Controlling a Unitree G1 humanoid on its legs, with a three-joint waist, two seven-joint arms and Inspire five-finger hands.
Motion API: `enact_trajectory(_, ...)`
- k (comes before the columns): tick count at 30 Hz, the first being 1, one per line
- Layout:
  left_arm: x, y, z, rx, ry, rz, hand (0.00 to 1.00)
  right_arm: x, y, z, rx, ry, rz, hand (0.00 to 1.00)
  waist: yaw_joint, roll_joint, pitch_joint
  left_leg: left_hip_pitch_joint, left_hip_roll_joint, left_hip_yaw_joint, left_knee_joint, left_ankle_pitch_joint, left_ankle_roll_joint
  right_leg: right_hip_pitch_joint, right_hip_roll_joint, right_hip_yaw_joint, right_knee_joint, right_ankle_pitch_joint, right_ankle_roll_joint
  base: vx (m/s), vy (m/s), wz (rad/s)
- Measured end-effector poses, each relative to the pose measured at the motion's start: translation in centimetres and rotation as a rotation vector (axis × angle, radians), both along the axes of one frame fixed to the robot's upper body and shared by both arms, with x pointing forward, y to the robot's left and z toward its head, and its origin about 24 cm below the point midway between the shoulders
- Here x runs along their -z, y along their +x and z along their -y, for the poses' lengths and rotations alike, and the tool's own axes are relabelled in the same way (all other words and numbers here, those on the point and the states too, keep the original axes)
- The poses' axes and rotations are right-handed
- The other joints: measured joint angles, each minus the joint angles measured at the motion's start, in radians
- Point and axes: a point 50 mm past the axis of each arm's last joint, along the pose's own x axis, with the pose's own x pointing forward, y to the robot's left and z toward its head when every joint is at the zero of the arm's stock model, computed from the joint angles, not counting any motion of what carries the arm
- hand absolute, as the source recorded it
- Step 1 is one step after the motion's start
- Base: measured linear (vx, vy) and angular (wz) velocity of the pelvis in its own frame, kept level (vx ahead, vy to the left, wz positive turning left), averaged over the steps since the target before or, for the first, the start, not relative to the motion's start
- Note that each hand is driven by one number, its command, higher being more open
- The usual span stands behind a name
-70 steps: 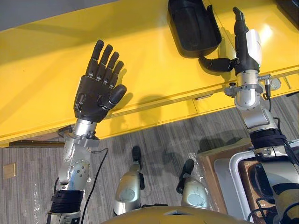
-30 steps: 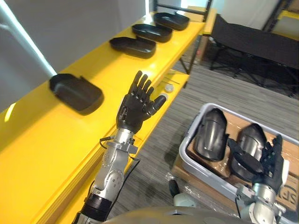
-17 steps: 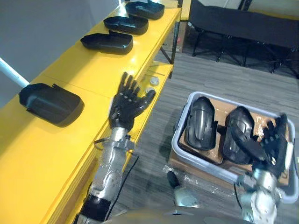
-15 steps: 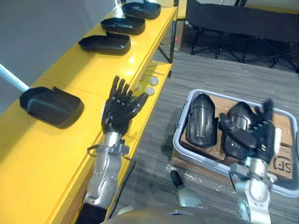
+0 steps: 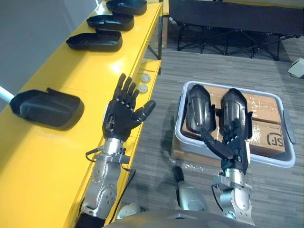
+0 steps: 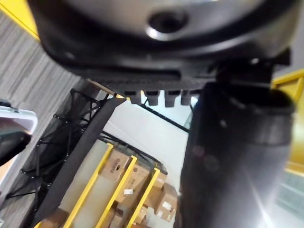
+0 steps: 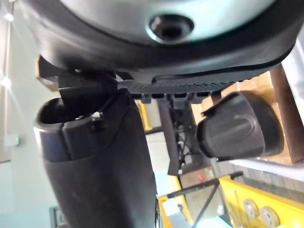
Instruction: Walk over and take three plastic housings, then place them on the shelf
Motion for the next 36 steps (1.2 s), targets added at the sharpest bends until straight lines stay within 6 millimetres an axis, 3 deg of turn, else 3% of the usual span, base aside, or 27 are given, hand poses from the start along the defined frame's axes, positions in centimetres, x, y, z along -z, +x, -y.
enact_trajectory(2, 1.3, -0.1, 0.0, 0.035, -0.042, -0.047, 1.00, 0.3, 1.6, -2.4, -0.055, -0.030, -0.011, 1.00, 0.049, 0.011, 0.001, -0.018, 0.045, 0.021, 0.001, 0.024, -0.027, 0.032, -0.125, -0.033, 0.101, -0.016, -0.004, -0.07, -0.138, -0.36)
enact_trajectory(4, 1.8, 0.0, -0.2, 0.031, -0.090, -0.075, 1.00, 0.2, 1.9, -4.6, -0.119, -0.050, -0.004, 1.00, 0.068, -0.002, -0.001, -0.050, 0.081, 0.035, 0.017, 0.039, -0.054, 0.045, -0.194, -0.033, 0.104, -0.010, 0.004, -0.03, -0.325, -0.42)
enact_trajectory(6, 2.1, 0.0, -0.3, 0.033, -0.136, -0.094, 1.00, 0.1, 1.9, -5.9, -0.154, -0.084, -0.001, 1.00, 0.064, -0.019, -0.003, -0.073, 0.127, 0.034, 0.042, 0.054, -0.081, 0.109, -0.216, -0.042, 0.002, 0.011, 0.039, 0.01, -0.463, -0.34)
enact_trajectory(8, 1.9, 0.2, -0.3, 0.038, -0.154, -0.087, 1.00, 0.7, 1.5, -6.0, -0.163, -0.093, -0.045, 1.00, 0.062, -0.069, -0.025, -0.078, 0.154, 0.036, 0.052, 0.073, -0.115, 0.203, -0.212, -0.105, -0.203, 0.085, 0.159, 0.03, -0.518, -0.36)
enact_trajectory(9, 1.8, 0.7, 0.1, 0.048, -0.160, -0.082, 1.00, 1.1, 1.4, -5.3, -0.153, -0.114, -0.078, 1.00, 0.058, -0.076, -0.034, -0.079, 0.180, 0.031, 0.052, 0.084, -0.140, 0.224, -0.193, -0.161, -0.220, -0.009, 0.266, 0.02, -0.564, -0.26)
enact_trajectory(10, 1.7, 0.9, 1.0, 0.069, -0.173, -0.088, 1.00, 1.4, 1.3, -4.4, -0.136, -0.135, -0.104, 1.00, 0.044, -0.061, -0.042, -0.087, 0.214, 0.020, 0.049, 0.103, -0.153, 0.229, -0.163, -0.192, -0.221, -0.062, 0.265, 0.04, -0.634, -0.12)
enact_trajectory(12, 1.7, 0.6, 3.4, 0.154, -0.203, -0.103, 1.00, 2.2, 0.2, -1.5, -0.089, -0.189, -0.169, 1.00, -0.007, -0.033, -0.057, -0.109, 0.271, 0.011, 0.062, 0.184, -0.115, 0.247, -0.108, -0.236, -0.222, -0.110, 0.230, 0.05, -0.467, 0.11)
enact_trajectory(13, 1.7, 0.3, 4.5, 0.211, -0.200, -0.111, 1.00, 2.5, -0.9, -0.1, -0.042, -0.203, -0.202, 1.00, -0.023, -0.046, -0.050, -0.116, 0.286, 0.029, 0.096, 0.231, -0.092, 0.277, -0.102, -0.239, -0.225, -0.121, 0.208, 0.04, -0.272, 0.02)
enact_trajectory(14, 1.8, 0.2, 4.9, 0.234, -0.195, -0.116, 1.00, 2.5, -1.6, 0.6, -0.018, -0.210, -0.211, 1.00, -0.023, -0.054, -0.048, -0.107, 0.282, 0.030, 0.088, 0.208, -0.120, 0.287, -0.104, -0.234, -0.230, -0.124, 0.199, 0.04, -0.224, -0.17)
enact_trajectory(15, 1.7, -0.1, 5.3, 0.258, -0.192, -0.118, 1.00, 2.2, -2.2, 1.3, 0.009, -0.219, -0.210, 1.00, -0.021, -0.048, -0.056, -0.102, 0.260, 0.031, 0.063, 0.183, -0.144, 0.290, -0.098, -0.228, -0.242, -0.125, 0.194, 0.02, -0.078, -0.60)
enact_trajectory(16, 1.6, -0.3, 5.3, 0.263, -0.198, -0.114, 1.00, 1.4, -2.2, 2.0, 0.025, -0.225, -0.177, 1.00, -0.018, -0.036, -0.063, -0.107, 0.189, 0.027, 0.006, 0.172, -0.128, 0.273, -0.092, -0.211, -0.257, -0.123, 0.191, 0.02, -0.081, -0.73)
enact_trajectory(18, 1.8, -0.6, 5.0, 0.258, -0.194, -0.120, 1.00, 1.0, -2.1, 2.2, 0.006, -0.225, -0.161, 1.00, -0.016, -0.024, -0.075, -0.095, 0.163, 0.043, -0.040, 0.153, -0.106, 0.251, -0.081, -0.186, -0.256, -0.119, 0.185, 0.02, -0.039, -0.60)
enact_trajectory(21, 2.2, -0.9, 4.0, 0.242, -0.193, -0.125, 1.00, 0.9, -1.8, 2.4, -0.007, -0.222, -0.164, 1.00, 0.011, -0.016, -0.088, -0.090, 0.114, 0.024, -0.097, 0.155, -0.113, 0.202, -0.100, -0.169, -0.256, -0.083, 0.195, -0.01, 0.056, -0.23)
enact_trajectory(24, 2.8, -1.3, 3.0, 0.238, -0.192, -0.142, 1.00, 0.9, -1.3, 2.4, 0.027, -0.216, -0.174, 1.00, 0.035, -0.024, -0.089, -0.069, 0.071, 0.033, -0.136, 0.166, -0.123, 0.202, -0.135, -0.172, -0.285, -0.029, 0.206, -0.04, 0.177, -0.09)
enact_trajectory(26, 3.2, -1.7, 2.3, 0.269, -0.159, -0.137, 1.00, 0.5, 0.1, 3.4, 0.096, -0.218, -0.153, 1.00, 0.042, -0.031, -0.088, -0.074, 0.041, 0.037, -0.143, 0.167, -0.118, 0.215, -0.157, -0.175, -0.344, 0.043, 0.208, -0.05, 0.212, -0.05)
enact_trajectory(27, 3.2, -1.7, 2.3, 0.271, -0.157, -0.135, 1.00, 0.5, 0.2, 3.4, 0.101, -0.219, -0.151, 1.00, 0.042, -0.032, -0.088, -0.075, 0.040, 0.037, -0.143, 0.167, -0.116, 0.215, -0.158, -0.176, -0.347, 0.046, 0.208, -0.08, 0.178, 0.05)
enact_trajectory(29, 2.8, -1.7, 2.3, 0.335, -0.121, -0.087, 1.00, -0.3, 2.8, 5.9, 0.270, -0.221, -0.126, 1.00, 0.046, -0.061, -0.072, -0.128, 0.016, 0.029, -0.138, 0.174, -0.094, 0.215, -0.172, -0.224, -0.439, 0.141, 0.206, -0.10, 0.143, 0.11)
enact_trajectory(33, 1.5, -0.5, 3.1, 0.392, -0.089, -0.022, 1.00, -1.4, 6.1, 9.3, 0.478, -0.241, -0.145, 1.00, 0.065, -0.096, -0.033, -0.254, 0.011, -0.012, -0.061, 0.173, -0.079, 0.189, -0.172, -0.274, -0.516, 0.216, 0.197, -0.12, 0.082, 0.23)
enact_trajectory(36, 0.8, 0.1, 3.4, 0.403, -0.086, 0.010, 1.00, -3.6, 8.3, 10.9, 0.537, -0.265, -0.113, 1.00, 0.073, -0.081, 0.013, -0.305, 0.012, -0.043, -0.013, 0.169, -0.073, 0.184, -0.172, -0.295, -0.517, 0.223, 0.197, -0.12, 0.046, 0.31)
